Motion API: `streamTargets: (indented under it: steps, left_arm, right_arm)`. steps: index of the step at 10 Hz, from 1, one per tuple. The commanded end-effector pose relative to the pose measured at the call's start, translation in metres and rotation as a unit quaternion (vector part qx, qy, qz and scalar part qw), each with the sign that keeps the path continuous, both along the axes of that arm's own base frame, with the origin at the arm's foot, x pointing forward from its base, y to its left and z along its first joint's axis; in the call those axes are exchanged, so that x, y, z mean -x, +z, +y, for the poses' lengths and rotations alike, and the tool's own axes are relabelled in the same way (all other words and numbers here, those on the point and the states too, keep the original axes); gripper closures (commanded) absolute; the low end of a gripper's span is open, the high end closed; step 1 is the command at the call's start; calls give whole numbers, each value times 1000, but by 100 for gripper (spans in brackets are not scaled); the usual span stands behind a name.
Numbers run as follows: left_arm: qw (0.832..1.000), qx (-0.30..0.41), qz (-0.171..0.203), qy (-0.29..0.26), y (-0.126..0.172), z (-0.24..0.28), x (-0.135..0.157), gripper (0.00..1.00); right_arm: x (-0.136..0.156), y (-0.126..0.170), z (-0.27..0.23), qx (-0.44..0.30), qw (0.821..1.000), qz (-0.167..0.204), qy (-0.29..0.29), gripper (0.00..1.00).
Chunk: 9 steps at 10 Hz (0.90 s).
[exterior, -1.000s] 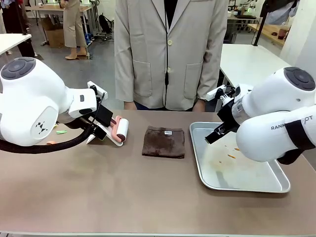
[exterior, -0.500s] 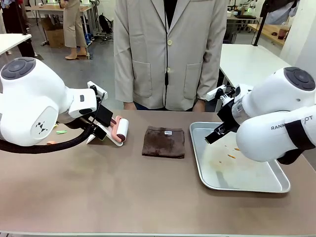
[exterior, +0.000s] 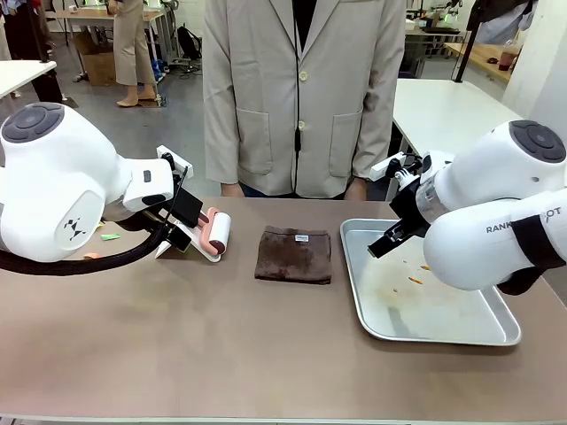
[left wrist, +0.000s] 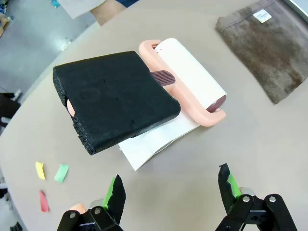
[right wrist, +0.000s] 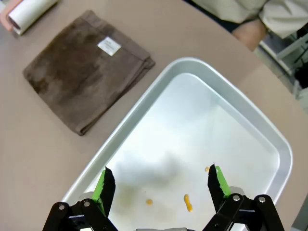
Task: Clean the surface of the table.
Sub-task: Hold the Lint Roller with your left hand and the towel with your right hand.
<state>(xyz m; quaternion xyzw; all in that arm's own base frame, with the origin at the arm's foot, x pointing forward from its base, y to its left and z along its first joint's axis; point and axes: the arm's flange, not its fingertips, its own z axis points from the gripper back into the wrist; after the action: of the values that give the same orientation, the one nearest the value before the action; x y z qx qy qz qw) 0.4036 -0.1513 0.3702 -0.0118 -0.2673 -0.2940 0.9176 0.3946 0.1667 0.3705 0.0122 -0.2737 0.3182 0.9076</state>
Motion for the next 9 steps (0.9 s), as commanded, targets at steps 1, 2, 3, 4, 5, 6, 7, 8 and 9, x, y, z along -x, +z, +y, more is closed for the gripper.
streamTargets:
  steps: [1, 2, 3, 4, 5, 6, 7, 8, 9]
  left_arm:
    - [1000, 0, 0, 0, 0, 0, 0, 0]
    - [1000, 5, -3, -1, 1, 6, 2, 0]
    - [1000, 10, -9, -12, 5, 11, 6, 0]
    - [1000, 4, -8, -24, 11, 16, 11, 0]
    - [999, 3, 2, -33, 22, 23, 20, 0]
    - [999, 8, 14, -43, 34, 34, 29, 0]
    - [998, 19, 36, -51, 47, 49, 40, 0]
    - [995, 61, 42, -59, 64, 68, 51, 0]
    - [991, 107, 42, -65, 80, 102, 65, 0]
  right_arm:
    - [0, 0, 0, 0, 1000, 0, 0, 0]
    - [1, 2, 0, 7, 1000, 4, -4, 0]
    - [5, 6, 0, 7, 1000, 12, -2, 0]
    - [9, 14, 1, 1, 1000, 26, -3, 0]
    - [16, 28, 0, -6, 999, 49, -15, 0]
    - [23, 46, -6, -20, 997, 71, -33, 0]
    - [34, 66, -18, -42, 994, 91, -43, 0]
    - [45, 86, -38, -68, 989, 113, -63, 0]
    - [60, 107, -68, -119, 981, 138, -68, 0]
